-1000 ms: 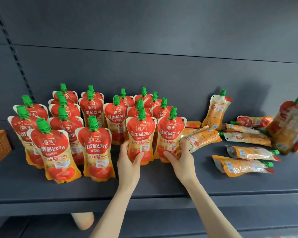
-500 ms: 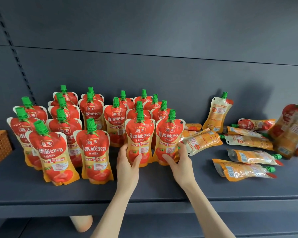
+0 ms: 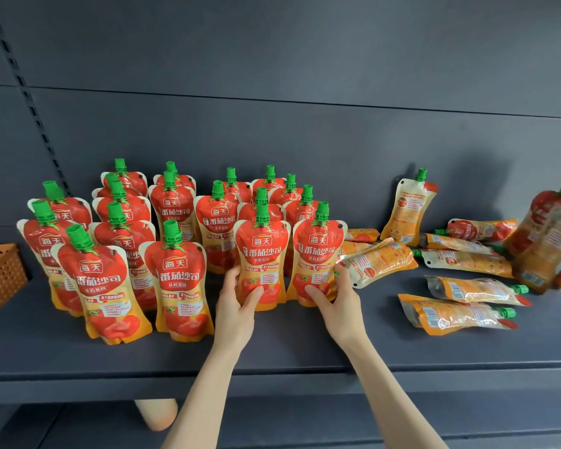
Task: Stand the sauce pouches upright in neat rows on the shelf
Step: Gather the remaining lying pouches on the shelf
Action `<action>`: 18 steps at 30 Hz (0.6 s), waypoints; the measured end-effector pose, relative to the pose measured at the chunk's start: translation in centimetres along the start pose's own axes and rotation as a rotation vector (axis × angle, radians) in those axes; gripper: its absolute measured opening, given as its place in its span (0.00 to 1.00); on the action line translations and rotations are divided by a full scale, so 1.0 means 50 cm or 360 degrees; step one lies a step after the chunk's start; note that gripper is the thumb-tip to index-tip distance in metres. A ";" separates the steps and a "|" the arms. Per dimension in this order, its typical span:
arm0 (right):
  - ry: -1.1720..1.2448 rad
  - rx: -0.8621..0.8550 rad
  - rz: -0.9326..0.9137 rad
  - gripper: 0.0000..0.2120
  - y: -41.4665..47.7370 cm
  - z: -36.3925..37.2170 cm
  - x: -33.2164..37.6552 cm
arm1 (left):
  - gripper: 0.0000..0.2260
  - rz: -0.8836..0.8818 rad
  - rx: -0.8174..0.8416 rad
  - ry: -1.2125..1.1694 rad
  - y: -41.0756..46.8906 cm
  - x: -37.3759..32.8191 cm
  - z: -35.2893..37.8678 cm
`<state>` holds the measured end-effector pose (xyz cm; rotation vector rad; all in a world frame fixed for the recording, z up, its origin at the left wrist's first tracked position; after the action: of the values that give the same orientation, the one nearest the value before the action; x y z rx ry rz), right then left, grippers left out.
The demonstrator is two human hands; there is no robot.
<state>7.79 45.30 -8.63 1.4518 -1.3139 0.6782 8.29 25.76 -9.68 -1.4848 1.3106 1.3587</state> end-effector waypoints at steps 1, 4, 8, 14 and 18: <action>-0.0001 -0.0008 0.0003 0.23 -0.001 -0.001 0.001 | 0.21 -0.0001 -0.0003 0.0010 0.000 0.000 0.000; 0.0007 -0.0028 0.0009 0.23 -0.003 -0.003 0.005 | 0.22 -0.0010 -0.0031 0.0076 0.001 0.004 0.001; 0.0030 -0.0046 0.0059 0.23 -0.008 -0.004 0.010 | 0.26 0.0003 -0.0070 0.0187 -0.015 -0.005 -0.001; -0.0003 -0.0090 0.0050 0.21 -0.022 -0.015 0.021 | 0.28 0.0226 -0.0212 0.0345 -0.079 -0.037 -0.003; -0.0221 -0.0214 -0.0020 0.18 -0.037 -0.047 0.023 | 0.16 0.0502 -0.0237 0.0358 -0.114 -0.050 0.010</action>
<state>10.35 46.82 -7.41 1.4166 -1.4281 0.4782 13.89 28.02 -8.03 -1.6174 1.6733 1.5499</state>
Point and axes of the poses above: each hand's wrist, its own y-axis towards the middle knuckle, its own z-axis out of the palm, x = y × z, the point moved 6 cm from there along y, towards the middle knuckle, and after that the axes turned 4 degrees about -z, right-handed, at the moved point
